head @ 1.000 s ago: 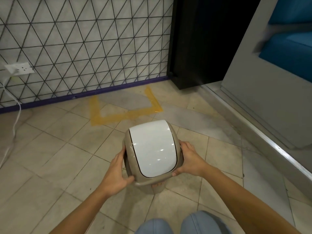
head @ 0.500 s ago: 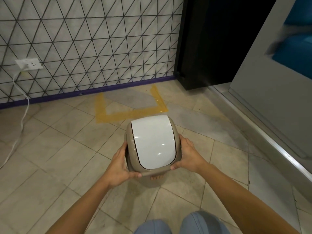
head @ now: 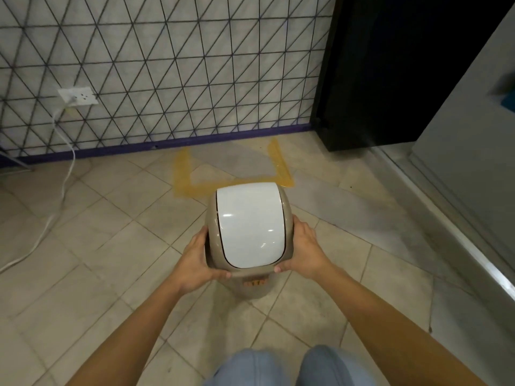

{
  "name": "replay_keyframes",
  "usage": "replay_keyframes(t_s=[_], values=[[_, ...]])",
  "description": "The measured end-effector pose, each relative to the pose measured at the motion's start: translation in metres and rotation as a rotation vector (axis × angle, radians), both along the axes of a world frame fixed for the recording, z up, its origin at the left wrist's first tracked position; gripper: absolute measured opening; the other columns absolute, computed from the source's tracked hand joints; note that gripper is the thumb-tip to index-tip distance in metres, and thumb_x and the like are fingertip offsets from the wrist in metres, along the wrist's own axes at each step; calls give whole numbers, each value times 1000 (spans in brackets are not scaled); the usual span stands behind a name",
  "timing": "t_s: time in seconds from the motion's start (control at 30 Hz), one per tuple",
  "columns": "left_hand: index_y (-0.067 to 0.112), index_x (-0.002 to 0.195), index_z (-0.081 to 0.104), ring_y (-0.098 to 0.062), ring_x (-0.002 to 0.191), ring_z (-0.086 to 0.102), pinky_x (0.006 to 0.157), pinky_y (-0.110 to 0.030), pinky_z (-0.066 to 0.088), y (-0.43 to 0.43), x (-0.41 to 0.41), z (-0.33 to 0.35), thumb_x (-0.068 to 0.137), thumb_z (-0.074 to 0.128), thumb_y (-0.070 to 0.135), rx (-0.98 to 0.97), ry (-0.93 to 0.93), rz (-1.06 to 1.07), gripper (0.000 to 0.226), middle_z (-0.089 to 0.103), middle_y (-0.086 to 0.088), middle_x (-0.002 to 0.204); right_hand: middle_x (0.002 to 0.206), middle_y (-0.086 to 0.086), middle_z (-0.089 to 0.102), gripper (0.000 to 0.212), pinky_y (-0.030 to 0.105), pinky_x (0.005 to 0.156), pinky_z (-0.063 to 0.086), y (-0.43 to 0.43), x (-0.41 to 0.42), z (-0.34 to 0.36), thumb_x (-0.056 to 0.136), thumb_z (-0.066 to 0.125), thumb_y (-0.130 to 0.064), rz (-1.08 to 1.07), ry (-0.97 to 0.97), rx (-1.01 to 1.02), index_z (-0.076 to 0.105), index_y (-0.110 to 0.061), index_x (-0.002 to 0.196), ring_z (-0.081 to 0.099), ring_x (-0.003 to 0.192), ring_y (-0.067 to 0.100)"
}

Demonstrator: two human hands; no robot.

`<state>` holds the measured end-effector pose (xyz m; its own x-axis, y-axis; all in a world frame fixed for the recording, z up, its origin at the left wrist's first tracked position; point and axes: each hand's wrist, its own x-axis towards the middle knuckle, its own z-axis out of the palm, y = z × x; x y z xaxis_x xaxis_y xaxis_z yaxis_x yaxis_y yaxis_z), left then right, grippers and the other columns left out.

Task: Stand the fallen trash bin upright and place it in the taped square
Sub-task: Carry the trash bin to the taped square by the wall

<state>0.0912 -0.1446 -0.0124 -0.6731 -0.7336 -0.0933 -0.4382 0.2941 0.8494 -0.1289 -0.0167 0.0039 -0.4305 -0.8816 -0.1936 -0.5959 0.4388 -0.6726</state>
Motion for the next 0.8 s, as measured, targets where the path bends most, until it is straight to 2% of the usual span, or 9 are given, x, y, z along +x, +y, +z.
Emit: replay_keyframes(t_s=[0.1,0.17,0.23,0.3,0.37,0.47,0.63,0.73,0.8], values=[[21,146,23,-10,130,34,104,-23,30,-6,-4,0,44,93,20,39,0,15,124,35,2,144,141,8,32,129,32,109,25,-9,-4,2,46,91,-22,2,-11,19,10,-11,146,23,133,25],[22,147,21,-3,124,32,97,-8,28,-11,-7,0,46,93,16,55,1,29,124,34,6,141,141,8,32,130,33,110,26,-16,-7,3,46,91,-22,12,2,23,10,-11,146,23,133,26],[22,146,20,6,116,29,83,8,25,-17,-9,-2,46,92,13,61,10,45,124,32,9,135,141,8,33,129,33,110,26,-23,-9,5,46,92,-23,16,5,20,12,-12,146,24,133,25],[21,147,18,11,113,26,79,11,22,-24,-11,-3,46,93,16,54,10,41,125,29,10,133,141,8,34,129,34,110,25,-30,-14,6,45,92,-23,28,9,19,13,-12,146,25,133,25],[22,147,18,9,115,25,90,5,21,-28,-13,-3,45,93,23,56,16,38,127,29,10,134,141,8,34,128,36,111,26,-36,-20,7,44,92,-23,48,26,30,15,-12,145,25,134,26],[26,147,16,-3,124,28,101,-16,24,-33,-19,-3,43,91,34,66,20,37,128,30,7,136,140,8,37,128,39,111,28,-43,-25,7,43,92,-23,31,30,31,15,-13,145,28,133,26],[24,148,16,-17,134,29,109,-28,25,-56,-25,-7,53,90,23,74,-5,53,121,27,-1,146,137,6,38,125,34,107,29,-63,-26,3,43,91,-20,-14,-2,0,18,-19,144,29,131,25],[23,149,15,-21,136,28,113,-40,28,-69,-28,-9,57,88,17,125,-10,81,117,24,-2,148,134,5,40,120,35,105,31,-76,-27,1,42,90,-17,-44,-33,-31,23,-20,141,30,128,24],[24,149,15,-21,137,28,113,-43,28,-77,-30,-10,59,87,14,156,0,94,116,22,-2,149,133,5,39,120,38,106,32,-85,-27,2,42,90,-15,-56,-39,-31,23,-20,141,30,129,24]])
